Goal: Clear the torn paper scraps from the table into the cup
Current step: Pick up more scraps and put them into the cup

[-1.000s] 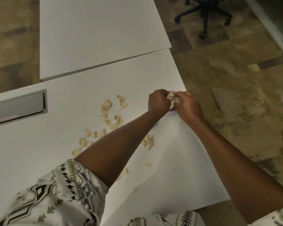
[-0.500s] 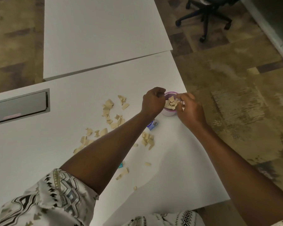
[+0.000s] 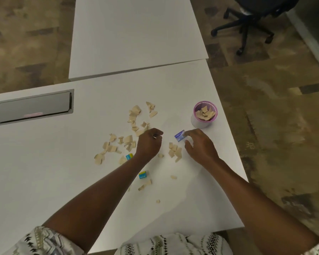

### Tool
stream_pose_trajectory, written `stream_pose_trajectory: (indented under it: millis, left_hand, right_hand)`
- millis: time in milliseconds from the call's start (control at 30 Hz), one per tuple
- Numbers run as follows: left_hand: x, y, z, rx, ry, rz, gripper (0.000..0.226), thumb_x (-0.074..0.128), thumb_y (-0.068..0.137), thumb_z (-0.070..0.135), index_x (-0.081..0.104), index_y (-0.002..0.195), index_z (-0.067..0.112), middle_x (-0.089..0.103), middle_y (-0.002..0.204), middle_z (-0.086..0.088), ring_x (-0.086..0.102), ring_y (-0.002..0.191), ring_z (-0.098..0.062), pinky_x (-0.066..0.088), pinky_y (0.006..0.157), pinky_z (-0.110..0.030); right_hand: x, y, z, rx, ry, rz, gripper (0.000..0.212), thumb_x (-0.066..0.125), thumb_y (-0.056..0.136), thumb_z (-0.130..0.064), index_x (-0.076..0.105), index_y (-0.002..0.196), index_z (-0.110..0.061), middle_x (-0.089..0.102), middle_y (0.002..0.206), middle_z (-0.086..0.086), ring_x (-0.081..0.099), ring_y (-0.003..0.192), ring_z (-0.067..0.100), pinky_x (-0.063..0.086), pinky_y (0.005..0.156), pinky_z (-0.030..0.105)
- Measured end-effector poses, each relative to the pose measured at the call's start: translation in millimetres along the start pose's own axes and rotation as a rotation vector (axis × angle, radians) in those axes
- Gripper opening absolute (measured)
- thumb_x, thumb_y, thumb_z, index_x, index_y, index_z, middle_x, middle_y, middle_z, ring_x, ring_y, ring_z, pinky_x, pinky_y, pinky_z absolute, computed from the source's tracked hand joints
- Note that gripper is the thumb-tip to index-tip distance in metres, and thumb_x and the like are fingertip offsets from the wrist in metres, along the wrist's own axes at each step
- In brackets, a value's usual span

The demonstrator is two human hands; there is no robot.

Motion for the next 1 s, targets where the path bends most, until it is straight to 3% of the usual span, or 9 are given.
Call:
stream_pose_trajectory:
  millis: [100, 167, 367, 467, 567, 633, 733, 867, 1000]
  left_hand:
    - [-9, -18, -33, 0.035, 0.119, 0.02, 0.022, 0.056, 0.093, 0.014, 0.071, 0.107, 0.018, 0.069, 0.11, -0.004, 0.064, 0.095, -0.019, 0.049, 0.086, -0.028]
    - [-15, -33, -56, 0.03, 0.181, 0.046, 0.02, 0.057, 0.093, 0.015, 0.069, 0.11, 0.017, 0.066, 0.112, -0.004, 0.062, 0.102, -0.021, 0.05, 0.088, -0.032]
    - [-33, -84, -116, 0.027, 0.352, 0.115, 0.03, 0.062, 0.09, 0.022, 0.062, 0.118, 0.012, 0.055, 0.118, -0.009, 0.053, 0.106, -0.028, 0.051, 0.084, -0.042]
    - [-25, -111, -130, 0.259, 0.519, 0.083, 0.03, 0.065, 0.088, 0.023, 0.063, 0.115, 0.011, 0.058, 0.115, -0.012, 0.057, 0.097, -0.031, 0.053, 0.077, -0.042]
    - [-1, -137, -138, 0.54, 0.614, -0.055, 0.026, 0.059, 0.089, 0.026, 0.062, 0.111, 0.013, 0.059, 0.114, -0.011, 0.059, 0.095, -0.031, 0.052, 0.074, -0.04]
    - [19, -151, -145, 0.691, 0.675, -0.172, 0.024, 0.05, 0.092, 0.028, 0.06, 0.109, 0.016, 0.058, 0.115, -0.01, 0.057, 0.097, -0.029, 0.051, 0.077, -0.039]
    - [44, -166, -152, 0.82, 0.71, -0.321, 0.026, 0.04, 0.095, 0.029, 0.056, 0.112, 0.016, 0.054, 0.116, -0.008, 0.052, 0.095, -0.026, 0.045, 0.076, -0.039]
    - [58, -169, -158, 0.846, 0.744, -0.415, 0.04, 0.037, 0.094, 0.035, 0.051, 0.123, 0.012, 0.05, 0.123, -0.009, 0.05, 0.103, -0.026, 0.049, 0.083, -0.041]
    - [44, -151, -161, 0.71, 0.677, -0.34, 0.051, 0.046, 0.094, 0.037, 0.044, 0.134, 0.006, 0.049, 0.126, -0.01, 0.051, 0.108, -0.027, 0.05, 0.092, -0.041]
  right_hand:
    - [28, -10, 1, 0.088, -0.07, -0.187, 0.046, 0.063, 0.089, -0.02, 0.053, 0.134, -0.014, 0.051, 0.139, 0.009, 0.05, 0.127, 0.027, 0.042, 0.104, 0.036]
    - [47, -16, -1, 0.155, -0.143, -0.278, 0.047, 0.06, 0.088, -0.02, 0.05, 0.134, -0.014, 0.048, 0.136, 0.01, 0.048, 0.125, 0.029, 0.044, 0.102, 0.038]
    - [80, -28, -22, 0.214, -0.182, -0.241, 0.035, 0.049, 0.083, -0.005, 0.053, 0.118, -0.008, 0.045, 0.117, 0.014, 0.048, 0.109, 0.033, 0.043, 0.082, 0.033]
    - [89, -34, -39, 0.137, -0.136, -0.248, 0.035, 0.05, 0.084, -0.005, 0.056, 0.118, -0.011, 0.048, 0.114, 0.012, 0.053, 0.105, 0.032, 0.049, 0.083, 0.035]
    - [85, -48, -47, 0.085, -0.098, -0.181, 0.036, 0.054, 0.085, -0.007, 0.061, 0.12, -0.014, 0.054, 0.116, 0.009, 0.056, 0.105, 0.029, 0.052, 0.084, 0.036]
    - [82, -64, -47, 0.024, -0.09, -0.157, 0.029, 0.056, 0.086, -0.008, 0.066, 0.113, -0.014, 0.058, 0.111, 0.008, 0.059, 0.1, 0.026, 0.053, 0.082, 0.037]
    - [84, -93, -43, -0.079, -0.171, -0.248, 0.017, 0.055, 0.088, -0.014, 0.069, 0.099, -0.017, 0.062, 0.099, 0.003, 0.06, 0.092, 0.023, 0.053, 0.074, 0.038]
    - [97, -117, -35, -0.157, -0.318, -0.412, 0.019, 0.051, 0.089, -0.017, 0.066, 0.1, -0.02, 0.06, 0.1, -0.001, 0.057, 0.095, 0.021, 0.043, 0.068, 0.028]
    - [105, -104, -39, -0.14, -0.317, -0.41, 0.028, 0.052, 0.086, -0.012, 0.066, 0.11, -0.017, 0.059, 0.11, 0.003, 0.055, 0.104, 0.024, 0.049, 0.078, 0.034]
Point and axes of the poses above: each hand's wrist, its own y-axis towards the middle knuckle, its own x-axis out of the palm, z = x × y, the point moved 3 cm from there along y, towards the middle knuckle
